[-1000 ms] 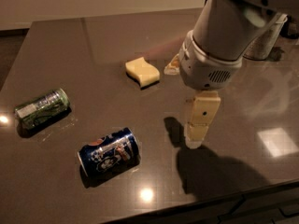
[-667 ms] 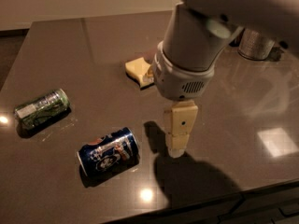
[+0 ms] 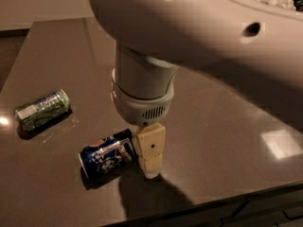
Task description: Place pepsi can upright
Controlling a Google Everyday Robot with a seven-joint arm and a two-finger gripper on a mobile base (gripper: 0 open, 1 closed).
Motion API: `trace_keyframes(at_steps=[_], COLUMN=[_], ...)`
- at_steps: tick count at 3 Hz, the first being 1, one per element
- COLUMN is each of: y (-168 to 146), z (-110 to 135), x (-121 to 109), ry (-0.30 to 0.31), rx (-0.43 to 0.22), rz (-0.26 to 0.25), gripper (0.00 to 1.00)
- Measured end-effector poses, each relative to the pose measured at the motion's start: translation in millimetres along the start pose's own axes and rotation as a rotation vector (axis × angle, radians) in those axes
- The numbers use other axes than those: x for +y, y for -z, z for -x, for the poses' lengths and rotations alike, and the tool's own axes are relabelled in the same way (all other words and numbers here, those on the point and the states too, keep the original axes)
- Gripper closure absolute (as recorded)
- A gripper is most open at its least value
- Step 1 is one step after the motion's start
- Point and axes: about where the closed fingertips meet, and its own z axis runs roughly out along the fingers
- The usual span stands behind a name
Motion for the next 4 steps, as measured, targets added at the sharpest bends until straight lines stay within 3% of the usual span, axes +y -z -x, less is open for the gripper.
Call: trace_keyframes(at_steps=[2, 4], y=[-27.5, -45.8], z=[38.0, 56.2], x=[11.3, 17.1], ry=[0.091, 0.138], rx=[-0.068, -0.097], rz=[0.092, 0.107], gripper=[0.00, 0.00])
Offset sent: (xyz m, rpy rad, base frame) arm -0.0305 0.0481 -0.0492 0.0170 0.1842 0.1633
